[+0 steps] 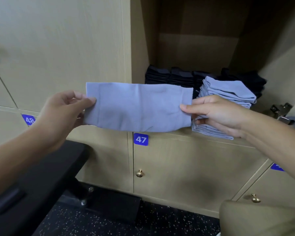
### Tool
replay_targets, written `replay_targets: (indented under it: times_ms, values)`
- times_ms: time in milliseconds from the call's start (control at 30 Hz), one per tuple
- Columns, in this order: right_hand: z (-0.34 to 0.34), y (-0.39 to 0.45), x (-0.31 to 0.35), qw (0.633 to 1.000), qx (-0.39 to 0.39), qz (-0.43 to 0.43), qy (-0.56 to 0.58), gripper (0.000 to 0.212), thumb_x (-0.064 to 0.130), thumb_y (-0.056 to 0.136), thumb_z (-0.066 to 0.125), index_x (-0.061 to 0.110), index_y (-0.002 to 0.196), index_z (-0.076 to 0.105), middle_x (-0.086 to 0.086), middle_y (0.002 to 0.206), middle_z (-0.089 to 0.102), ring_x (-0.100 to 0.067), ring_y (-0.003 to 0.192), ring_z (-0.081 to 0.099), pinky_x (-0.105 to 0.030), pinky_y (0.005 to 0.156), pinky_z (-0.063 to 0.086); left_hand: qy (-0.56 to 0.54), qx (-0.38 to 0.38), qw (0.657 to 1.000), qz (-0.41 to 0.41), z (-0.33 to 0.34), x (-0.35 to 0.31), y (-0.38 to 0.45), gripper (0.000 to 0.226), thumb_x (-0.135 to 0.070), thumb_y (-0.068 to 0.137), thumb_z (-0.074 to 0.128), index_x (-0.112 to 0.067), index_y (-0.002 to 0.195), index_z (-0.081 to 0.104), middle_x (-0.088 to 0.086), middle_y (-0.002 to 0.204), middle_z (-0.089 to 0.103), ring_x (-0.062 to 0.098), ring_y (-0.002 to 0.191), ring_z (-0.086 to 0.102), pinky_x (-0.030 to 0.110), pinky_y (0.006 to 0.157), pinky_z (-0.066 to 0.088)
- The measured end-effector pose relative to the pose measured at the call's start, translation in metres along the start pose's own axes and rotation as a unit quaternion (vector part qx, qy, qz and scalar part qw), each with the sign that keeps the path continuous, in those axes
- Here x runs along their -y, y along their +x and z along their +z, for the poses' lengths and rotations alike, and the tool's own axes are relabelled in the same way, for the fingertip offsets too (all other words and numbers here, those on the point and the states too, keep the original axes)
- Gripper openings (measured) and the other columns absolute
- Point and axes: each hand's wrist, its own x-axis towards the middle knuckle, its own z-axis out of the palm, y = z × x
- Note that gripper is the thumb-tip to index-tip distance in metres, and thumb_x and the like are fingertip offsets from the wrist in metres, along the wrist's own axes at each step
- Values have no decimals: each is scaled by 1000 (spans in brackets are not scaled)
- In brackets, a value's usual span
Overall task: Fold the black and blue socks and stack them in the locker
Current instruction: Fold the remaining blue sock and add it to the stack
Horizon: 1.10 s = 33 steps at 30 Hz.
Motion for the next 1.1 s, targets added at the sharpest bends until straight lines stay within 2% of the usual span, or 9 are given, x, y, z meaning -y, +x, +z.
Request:
replay_targets:
  times_ms: [133, 200, 300, 467, 567, 667, 833, 1000, 1100]
  values:
    - [10, -3, 4, 998, -45, -47, -4, 18, 25, 92, 71, 10, 99, 79, -1, 100, 79, -14, 99, 73, -27, 95, 51, 2, 0, 1000, 9, 2, -1, -1, 13, -19, 98, 67, -14, 87, 60, 13, 87, 59, 26, 87, 60, 37, 78, 60]
    - [13, -3, 5, 995, -69, -72, -1, 13, 18, 92, 72, 11, 101, 78, -1, 97, 79, -14, 94, 75, -24, 88, 55, 0, 0, 1000, 18, 3, -1, 0, 16, -18, 98, 67, -17, 84, 58, 4, 73, 56, 25, 86, 59, 46, 87, 53]
    - [15, -2, 6, 990, -97, -93, 47, 21, 8, 93, 69, 11, 114, 70, -5, 100, 79, -19, 93, 76, -26, 80, 60, -35, 1, 999, 19, 5, -2, 0, 9, -15, 101, 61, -16, 93, 57, -8, 62, 55, 20, 78, 60, 42, 86, 50]
    - [11, 1, 6, 979, -118, -120, 116, 18, 15, 103, 55, 12, 117, 66, -2, 104, 78, -13, 93, 73, -25, 78, 54, -110, 39, 992, 56, 4, -9, -3, 9, -11, 106, 49, -11, 112, 56, -3, 86, 71, 17, 89, 65, 37, 94, 53]
    - [11, 1, 5, 977, -107, -136, 128, 24, 20, 107, 47, 13, 121, 65, 0, 111, 76, -12, 100, 71, -28, 86, 55, -130, 92, 983, 89, 10, -15, -8, 19, -7, 107, 40, -14, 109, 57, -8, 71, 69, 9, 71, 67, 24, 79, 57]
    - [17, 0, 8, 975, -82, -152, 137, 25, 21, 108, 44, 10, 119, 64, -3, 110, 76, -14, 101, 70, -25, 85, 56, -125, 133, 980, 86, 19, -16, -11, 16, -14, 103, 46, -17, 110, 60, -2, 70, 67, 15, 69, 62, 30, 78, 53]
    - [36, -4, 14, 977, -26, -163, 138, 34, 19, 109, 41, 21, 84, 63, 9, 78, 69, -4, 73, 64, -18, 70, 52, -115, 171, 975, 89, 44, -18, -17, 18, -13, 106, 43, -7, 117, 56, -4, 70, 70, 11, 61, 62, 23, 68, 55]
    - [47, -6, 23, 974, 7, -171, 149, 21, 27, 108, 45, 16, 104, 62, 0, 89, 71, -12, 79, 66, -23, 70, 53, -114, 215, 965, 101, 66, -23, -22, 20, -19, 101, 49, -3, 112, 55, 3, 77, 72, 13, 64, 64, 23, 64, 53]
    - [55, -6, 24, 970, 21, -167, 175, 18, 28, 106, 48, 15, 107, 61, -2, 94, 70, -14, 86, 66, -30, 79, 53, -104, 246, 958, 104, 77, -24, -22, 24, -23, 103, 56, -1, 112, 55, 8, 82, 69, 23, 72, 59, 34, 71, 49]
